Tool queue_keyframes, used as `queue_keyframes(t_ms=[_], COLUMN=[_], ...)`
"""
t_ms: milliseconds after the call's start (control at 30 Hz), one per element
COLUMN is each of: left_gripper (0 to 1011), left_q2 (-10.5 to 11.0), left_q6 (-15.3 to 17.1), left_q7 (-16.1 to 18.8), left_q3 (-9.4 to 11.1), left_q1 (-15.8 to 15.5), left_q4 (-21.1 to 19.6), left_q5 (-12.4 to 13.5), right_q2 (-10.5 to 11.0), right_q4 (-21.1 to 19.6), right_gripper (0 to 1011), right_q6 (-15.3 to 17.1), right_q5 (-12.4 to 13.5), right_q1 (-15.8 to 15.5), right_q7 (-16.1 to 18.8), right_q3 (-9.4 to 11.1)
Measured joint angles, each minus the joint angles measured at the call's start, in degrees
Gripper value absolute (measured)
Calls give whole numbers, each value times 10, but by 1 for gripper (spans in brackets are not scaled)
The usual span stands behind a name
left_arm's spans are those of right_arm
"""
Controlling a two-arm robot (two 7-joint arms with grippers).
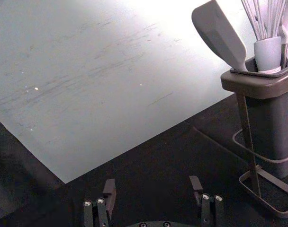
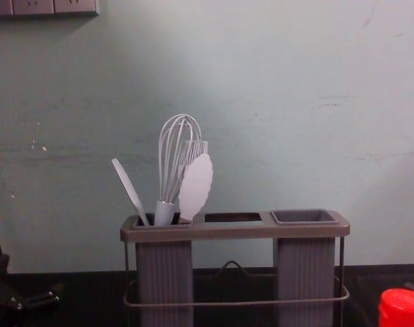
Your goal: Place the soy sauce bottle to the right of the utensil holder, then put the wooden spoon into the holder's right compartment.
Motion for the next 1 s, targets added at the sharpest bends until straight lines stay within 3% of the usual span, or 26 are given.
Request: queue_keyframes(t_ms=[533, 867, 1000], left_gripper=[1011, 1011, 1011], left_q2=[0, 0, 0], left_q6=[0, 0, 0], left_q7=[0, 0, 0], left_q3=[0, 0, 0], left_q1=[0, 0, 0], left_q4=[0, 0, 0], left_q5=[0, 0, 0], right_q2=[-1, 13, 24], right_q4=[-3, -44, -76], right_gripper=[1004, 1004, 1004], right_q6=[-2, -12, -17], right_q5=[-5, -8, 0], right_q1=[-7, -48, -79], right_q7=[3, 20, 30], right_q3=[7, 26, 37])
